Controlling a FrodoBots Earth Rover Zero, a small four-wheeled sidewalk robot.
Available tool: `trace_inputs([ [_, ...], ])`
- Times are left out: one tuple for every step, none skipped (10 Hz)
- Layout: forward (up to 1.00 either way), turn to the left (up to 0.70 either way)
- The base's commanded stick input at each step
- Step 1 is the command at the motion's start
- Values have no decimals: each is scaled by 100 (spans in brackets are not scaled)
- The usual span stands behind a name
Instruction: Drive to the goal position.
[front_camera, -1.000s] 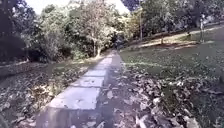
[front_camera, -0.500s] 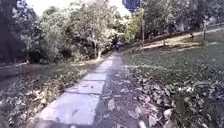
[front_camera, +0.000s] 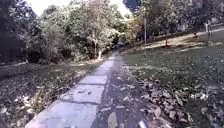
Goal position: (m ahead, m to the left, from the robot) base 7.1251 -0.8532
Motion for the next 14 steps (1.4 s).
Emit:
trace_inputs([
  [0, -12],
  [0, -50],
  [0, -50],
  [0, -50],
  [0, -50],
  [0, -26],
  [0, 0],
  [0, 0],
  [0, 0],
  [0, 0],
  [0, 0],
  [0, 0],
  [0, 0],
  [0, 0],
])
